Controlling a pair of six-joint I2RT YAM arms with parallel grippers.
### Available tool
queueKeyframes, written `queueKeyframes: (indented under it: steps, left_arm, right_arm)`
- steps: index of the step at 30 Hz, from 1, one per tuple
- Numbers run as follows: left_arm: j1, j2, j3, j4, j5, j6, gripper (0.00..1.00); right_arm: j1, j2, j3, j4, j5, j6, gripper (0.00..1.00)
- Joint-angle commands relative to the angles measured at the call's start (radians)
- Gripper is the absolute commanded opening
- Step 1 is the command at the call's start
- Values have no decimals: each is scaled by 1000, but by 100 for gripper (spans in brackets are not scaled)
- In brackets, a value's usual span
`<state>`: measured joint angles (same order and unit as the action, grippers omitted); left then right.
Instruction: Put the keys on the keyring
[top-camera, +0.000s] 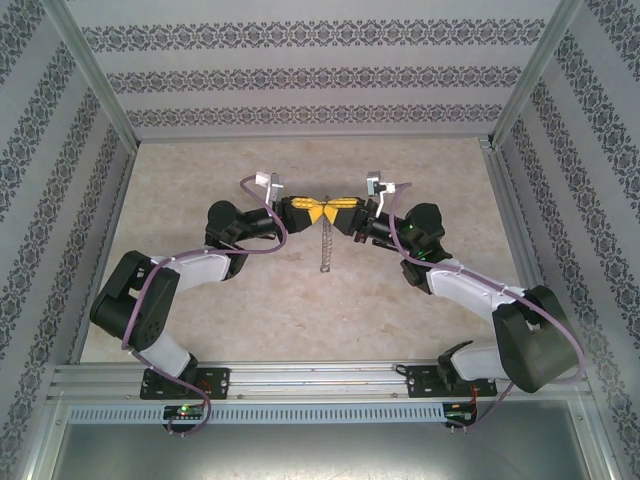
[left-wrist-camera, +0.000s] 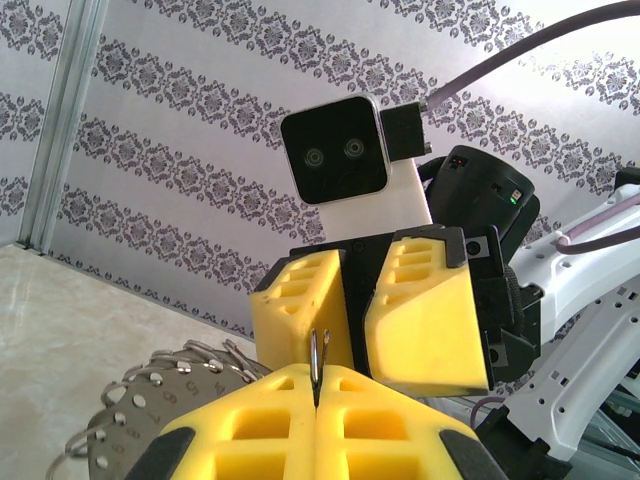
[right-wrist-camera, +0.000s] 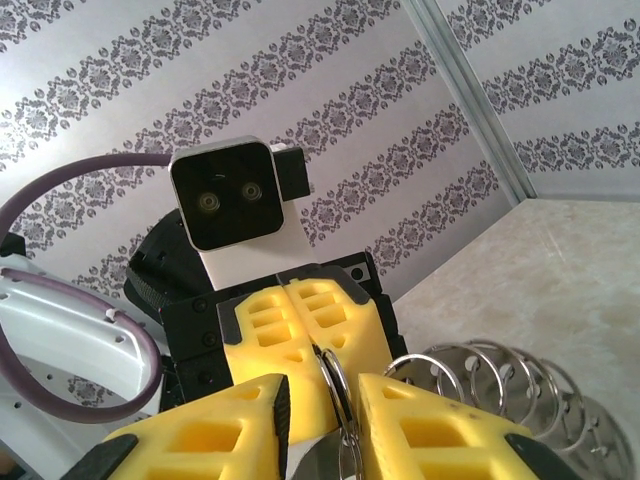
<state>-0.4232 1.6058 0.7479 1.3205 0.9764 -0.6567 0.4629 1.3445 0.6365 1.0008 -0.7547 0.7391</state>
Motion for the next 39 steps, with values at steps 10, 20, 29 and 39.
queueKeyframes:
  steps: [10, 20, 29, 39]
  left_arm:
    - [9, -2, 12, 57, 9, -9, 0]
    - [17, 6, -7, 75, -25, -6, 10]
    - [75, -10, -27, 60, -33, -29, 32]
    - [105, -137, 98, -515, 46, 188, 38]
  right_arm:
    - [7, 5, 2, 62, -31, 9, 9]
    - [-10, 15, 3, 45, -21, -10, 0]
    - [-64, 35, 27, -44, -40, -52, 0]
    - [-107, 58, 185, -341, -198, -191, 0]
